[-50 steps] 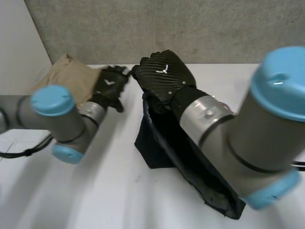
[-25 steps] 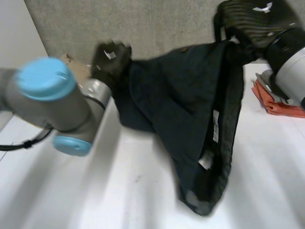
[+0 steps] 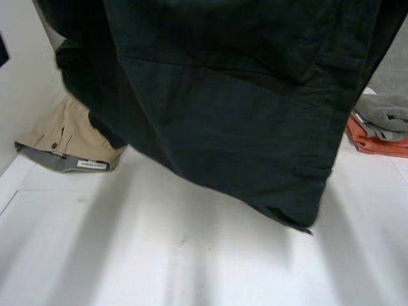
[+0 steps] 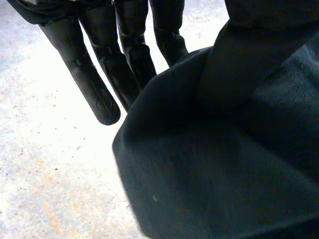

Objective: Fold the laundry.

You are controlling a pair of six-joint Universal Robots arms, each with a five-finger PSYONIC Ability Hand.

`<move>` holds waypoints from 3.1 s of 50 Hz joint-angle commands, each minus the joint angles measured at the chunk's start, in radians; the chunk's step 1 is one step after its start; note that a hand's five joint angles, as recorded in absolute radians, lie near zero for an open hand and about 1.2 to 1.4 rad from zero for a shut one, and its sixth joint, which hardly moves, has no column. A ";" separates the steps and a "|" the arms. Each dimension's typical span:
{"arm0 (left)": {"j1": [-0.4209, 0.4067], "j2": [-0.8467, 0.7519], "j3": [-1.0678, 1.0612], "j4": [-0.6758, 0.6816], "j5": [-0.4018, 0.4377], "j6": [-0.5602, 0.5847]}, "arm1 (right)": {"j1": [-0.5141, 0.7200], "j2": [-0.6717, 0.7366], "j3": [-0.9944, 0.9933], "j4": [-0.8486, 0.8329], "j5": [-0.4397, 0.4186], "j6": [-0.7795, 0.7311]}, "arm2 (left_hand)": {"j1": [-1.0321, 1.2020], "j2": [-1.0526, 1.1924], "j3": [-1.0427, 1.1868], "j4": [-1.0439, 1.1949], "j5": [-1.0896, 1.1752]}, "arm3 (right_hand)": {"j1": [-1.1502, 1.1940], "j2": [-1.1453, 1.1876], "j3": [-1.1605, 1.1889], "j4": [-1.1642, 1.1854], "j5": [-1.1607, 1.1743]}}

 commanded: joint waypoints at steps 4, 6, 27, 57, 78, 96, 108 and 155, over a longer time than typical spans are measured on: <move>0.004 -0.128 -0.035 -0.017 -0.008 0.011 | -0.037 0.252 -0.025 -0.023 -0.002 0.046 | 0.231 0.199 0.204 0.195 0.262 | 0.270 0.219 0.208 0.199 0.216; 0.004 -0.236 -0.017 -0.008 -0.006 0.018 | -0.031 0.308 -0.040 -0.040 -0.001 0.058 | 0.231 0.199 0.204 0.195 0.262 | 0.270 0.219 0.208 0.199 0.216; -0.080 -0.889 0.276 0.072 -0.158 0.049 | 0.029 0.893 -0.226 -0.230 0.202 -0.072 | -0.973 -1.005 -0.999 -1.008 -0.941 | -0.951 -1.003 -1.013 -1.023 -1.005; 0.017 -1.103 0.406 -0.037 0.083 0.084 | 0.033 0.843 -0.208 0.203 0.013 -0.388 | -0.650 -0.682 -0.676 -0.685 -0.618 | -0.703 -0.755 -0.765 -0.775 -0.757; -0.003 -1.216 0.479 -0.020 0.046 0.098 | 0.035 1.107 -0.281 -0.055 0.030 -0.402 | 0.231 0.199 0.204 0.195 0.262 | -0.501 -0.553 -0.563 -0.573 -0.555; -0.014 -0.894 0.468 0.003 0.003 0.077 | 0.036 0.764 -0.267 -0.046 0.056 -0.330 | 0.231 0.199 0.204 0.195 0.262 | 0.270 0.219 0.208 0.199 0.216; -0.012 -0.559 0.411 -0.043 0.017 -0.031 | 0.035 0.437 -0.251 0.126 0.045 -0.299 | 0.231 0.199 0.204 0.195 0.262 | 0.270 0.219 0.208 0.199 0.216; 0.055 -1.315 0.862 0.269 0.001 0.210 | 0.138 1.147 -0.596 -0.334 0.237 -0.208 | -0.991 -1.023 -1.017 -1.027 -0.959 | -0.951 -1.003 -1.013 -1.023 -1.005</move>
